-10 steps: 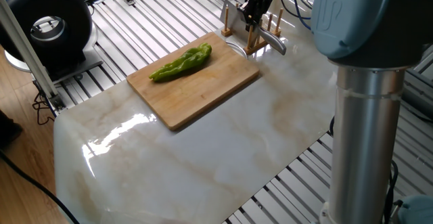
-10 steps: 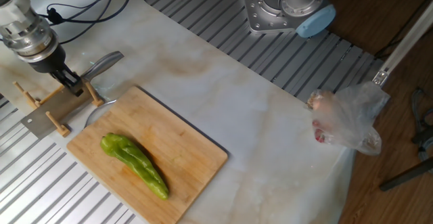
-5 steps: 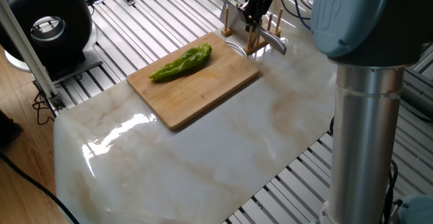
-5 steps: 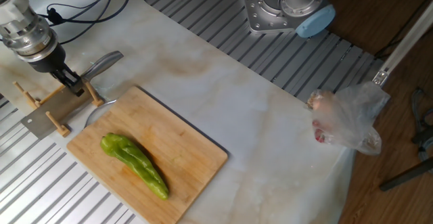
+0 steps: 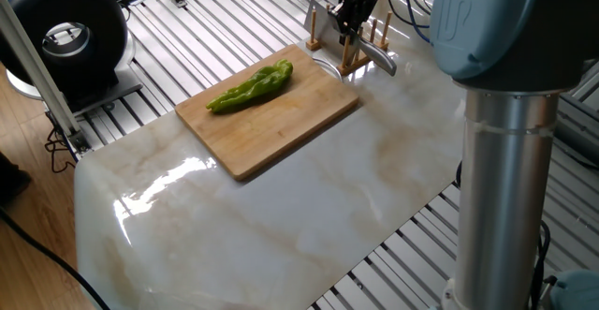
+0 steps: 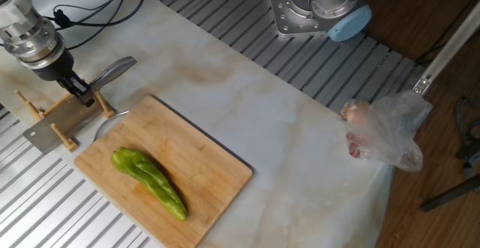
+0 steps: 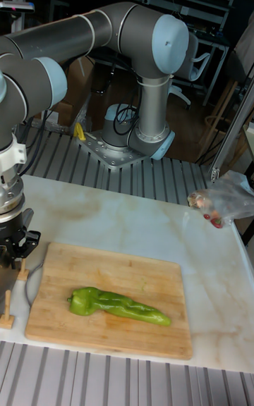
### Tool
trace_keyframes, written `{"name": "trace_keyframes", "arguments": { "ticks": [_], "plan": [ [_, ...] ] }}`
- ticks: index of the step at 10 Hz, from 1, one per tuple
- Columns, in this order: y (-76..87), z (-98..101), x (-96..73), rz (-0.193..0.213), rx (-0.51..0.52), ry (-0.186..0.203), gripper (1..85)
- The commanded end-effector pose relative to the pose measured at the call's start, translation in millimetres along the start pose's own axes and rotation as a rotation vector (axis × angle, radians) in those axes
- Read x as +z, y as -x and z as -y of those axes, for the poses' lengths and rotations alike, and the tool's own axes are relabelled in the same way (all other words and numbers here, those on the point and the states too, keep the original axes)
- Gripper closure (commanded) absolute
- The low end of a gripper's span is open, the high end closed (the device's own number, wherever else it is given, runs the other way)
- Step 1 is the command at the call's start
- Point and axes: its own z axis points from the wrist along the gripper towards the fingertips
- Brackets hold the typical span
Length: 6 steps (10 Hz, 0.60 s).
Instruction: Chop the chili peppers
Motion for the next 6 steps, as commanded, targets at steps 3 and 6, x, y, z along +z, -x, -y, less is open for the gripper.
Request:
{"name": "trace_keyframes", "arguments": {
  "ticks": [3,6],
  "plan": [
    [-0.6,-3.5,-2.3,0.001,0.013,0.013,61.3],
    [-2.1,-4.6,-5.3,0.000,0.012,0.019,62.0]
  ]
}}
